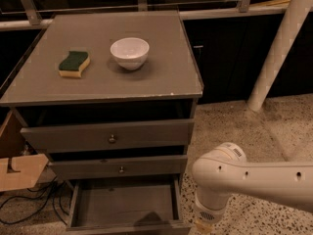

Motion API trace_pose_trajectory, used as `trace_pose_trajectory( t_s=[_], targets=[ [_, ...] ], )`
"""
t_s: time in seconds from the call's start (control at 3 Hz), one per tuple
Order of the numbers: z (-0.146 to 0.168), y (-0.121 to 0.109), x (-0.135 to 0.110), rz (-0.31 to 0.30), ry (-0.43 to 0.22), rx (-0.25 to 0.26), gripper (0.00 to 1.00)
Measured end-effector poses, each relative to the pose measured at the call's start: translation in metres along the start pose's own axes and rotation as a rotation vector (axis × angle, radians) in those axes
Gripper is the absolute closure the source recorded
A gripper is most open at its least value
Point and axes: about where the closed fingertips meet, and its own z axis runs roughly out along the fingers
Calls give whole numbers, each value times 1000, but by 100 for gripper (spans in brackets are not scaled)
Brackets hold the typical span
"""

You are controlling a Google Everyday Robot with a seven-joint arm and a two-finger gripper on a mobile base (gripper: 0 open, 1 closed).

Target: Close bottom drawer

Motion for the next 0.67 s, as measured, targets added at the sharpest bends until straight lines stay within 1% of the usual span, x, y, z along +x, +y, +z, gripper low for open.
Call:
trace_pose_trajectory(
  t_s=[0.33,0.67],
  targets=[
    [36,6,-9,-23,27,-22,100],
    [77,-1,-27,32,39,-15,100]
  ],
)
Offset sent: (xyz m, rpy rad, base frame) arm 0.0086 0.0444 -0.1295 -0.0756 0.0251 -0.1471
